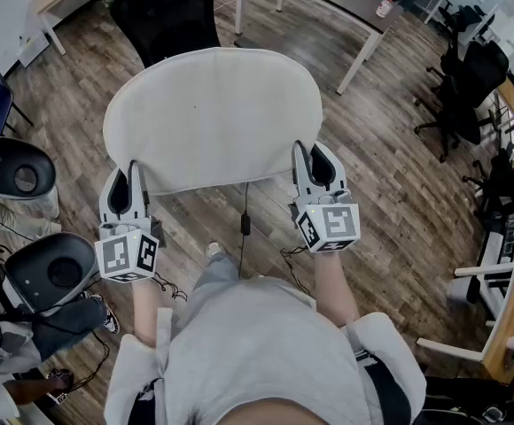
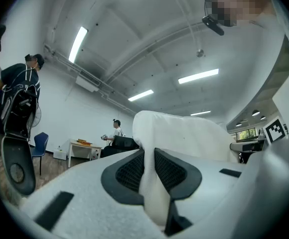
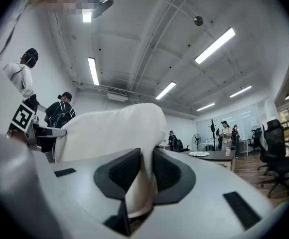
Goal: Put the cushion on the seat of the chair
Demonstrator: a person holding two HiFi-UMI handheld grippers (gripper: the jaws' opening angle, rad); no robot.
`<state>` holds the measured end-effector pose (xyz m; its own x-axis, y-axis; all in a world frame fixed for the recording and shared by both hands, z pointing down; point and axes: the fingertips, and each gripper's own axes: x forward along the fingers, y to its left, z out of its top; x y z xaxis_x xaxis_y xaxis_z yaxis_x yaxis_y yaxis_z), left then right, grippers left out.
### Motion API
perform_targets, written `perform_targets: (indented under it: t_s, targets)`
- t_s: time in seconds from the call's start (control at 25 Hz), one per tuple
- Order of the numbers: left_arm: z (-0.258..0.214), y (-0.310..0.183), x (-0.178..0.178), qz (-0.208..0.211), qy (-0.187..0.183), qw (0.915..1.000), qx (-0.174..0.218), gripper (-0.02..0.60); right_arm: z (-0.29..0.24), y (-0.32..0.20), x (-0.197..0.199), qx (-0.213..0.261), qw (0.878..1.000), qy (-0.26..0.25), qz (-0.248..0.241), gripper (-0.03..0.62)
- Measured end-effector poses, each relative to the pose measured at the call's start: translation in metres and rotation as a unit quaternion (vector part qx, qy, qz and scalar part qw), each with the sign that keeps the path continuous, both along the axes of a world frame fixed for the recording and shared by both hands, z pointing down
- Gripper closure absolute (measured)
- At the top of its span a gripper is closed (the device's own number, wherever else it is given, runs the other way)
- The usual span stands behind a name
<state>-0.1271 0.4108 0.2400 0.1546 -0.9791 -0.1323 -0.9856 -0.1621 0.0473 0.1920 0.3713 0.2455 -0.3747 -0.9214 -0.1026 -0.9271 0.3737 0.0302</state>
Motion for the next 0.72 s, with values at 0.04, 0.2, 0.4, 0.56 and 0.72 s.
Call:
perform_targets:
  t_s: [0.04,0.2,0.4,0.56,0.72]
  targets:
    - [-0.001,-0.002,-0.001,0.001,0.0,1.0,0.0,0.518,-0.001,-0.001,-0.001,0.0,1.0,0.0,0.001,0.533]
    - [-0.004,-0.01,-0.004,0.003,0.0,1.0,0.0,0.518,-0.003,-0.009,-0.004,0.0,1.0,0.001,0.003,0.532]
    - [-0.003,-0.025,-0.008,0.007,0.0,1.0,-0.002,0.518,-0.002,-0.021,-0.008,-0.003,1.0,0.001,0.007,0.533]
    - [0.001,-0.035,-0.012,0.01,-0.001,0.9999,-0.004,0.518,0.002,-0.029,-0.011,-0.005,1.0,0.002,0.01,0.533]
    - [0.003,-0.048,-0.019,0.012,-0.001,0.9999,-0.007,0.518,0.005,-0.042,-0.018,-0.009,1.0,-0.002,0.016,0.531]
